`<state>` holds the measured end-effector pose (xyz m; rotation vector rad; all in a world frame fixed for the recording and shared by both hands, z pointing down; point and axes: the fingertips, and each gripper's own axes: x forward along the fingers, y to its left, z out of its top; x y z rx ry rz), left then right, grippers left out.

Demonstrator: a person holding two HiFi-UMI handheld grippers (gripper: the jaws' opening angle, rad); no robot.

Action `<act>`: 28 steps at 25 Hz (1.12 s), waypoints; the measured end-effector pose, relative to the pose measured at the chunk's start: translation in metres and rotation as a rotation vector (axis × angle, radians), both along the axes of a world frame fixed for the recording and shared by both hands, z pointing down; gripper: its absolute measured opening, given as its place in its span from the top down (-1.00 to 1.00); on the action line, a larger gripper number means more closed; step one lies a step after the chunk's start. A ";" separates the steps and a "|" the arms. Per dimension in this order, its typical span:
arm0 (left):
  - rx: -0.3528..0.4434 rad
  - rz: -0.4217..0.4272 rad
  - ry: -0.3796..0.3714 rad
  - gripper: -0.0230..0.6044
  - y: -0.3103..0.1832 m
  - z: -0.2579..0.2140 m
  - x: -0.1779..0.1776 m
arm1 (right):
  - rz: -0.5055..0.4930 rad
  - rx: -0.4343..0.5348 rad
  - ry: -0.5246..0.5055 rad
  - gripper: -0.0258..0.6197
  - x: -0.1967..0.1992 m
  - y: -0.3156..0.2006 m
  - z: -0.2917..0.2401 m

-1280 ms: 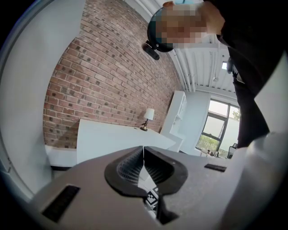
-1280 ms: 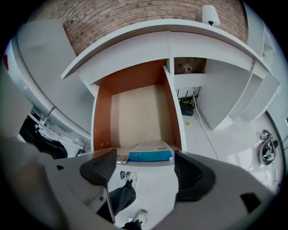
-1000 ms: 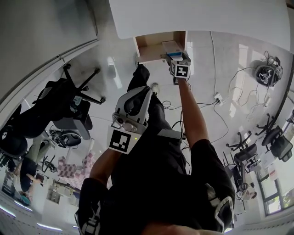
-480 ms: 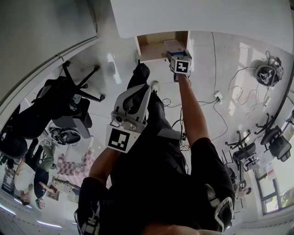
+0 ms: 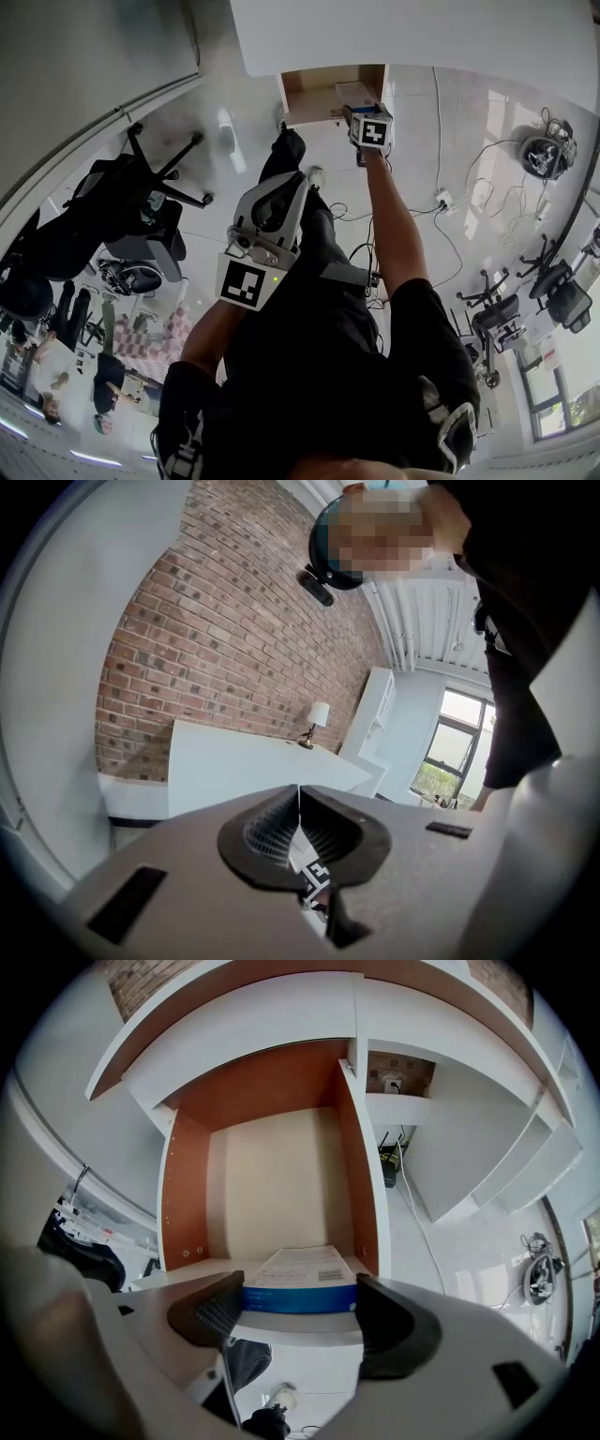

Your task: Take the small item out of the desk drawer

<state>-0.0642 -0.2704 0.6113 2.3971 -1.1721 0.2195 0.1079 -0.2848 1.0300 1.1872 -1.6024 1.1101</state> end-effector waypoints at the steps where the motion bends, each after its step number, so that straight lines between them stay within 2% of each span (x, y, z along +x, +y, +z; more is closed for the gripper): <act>1: 0.001 0.000 0.000 0.89 0.001 -0.001 0.000 | 0.003 0.001 0.000 -0.27 0.001 0.000 -0.001; 8: 0.024 0.002 -0.003 0.89 0.009 -0.013 0.000 | 0.031 0.039 -0.011 -0.27 -0.001 0.001 -0.023; 13: 0.043 0.009 -0.005 0.89 0.027 -0.035 0.005 | 0.046 0.088 -0.047 -0.27 -0.004 0.004 -0.062; 16: 0.037 -0.011 0.015 0.89 0.043 -0.051 0.008 | 0.052 0.140 -0.087 -0.27 -0.004 0.010 -0.100; 19: 0.103 -0.044 0.058 0.89 0.051 -0.075 0.011 | 0.038 0.218 -0.133 -0.27 -0.007 0.007 -0.144; 28: 0.213 -0.121 0.069 0.89 0.138 -0.141 0.021 | -0.017 0.491 -0.271 -0.27 0.001 0.065 -0.311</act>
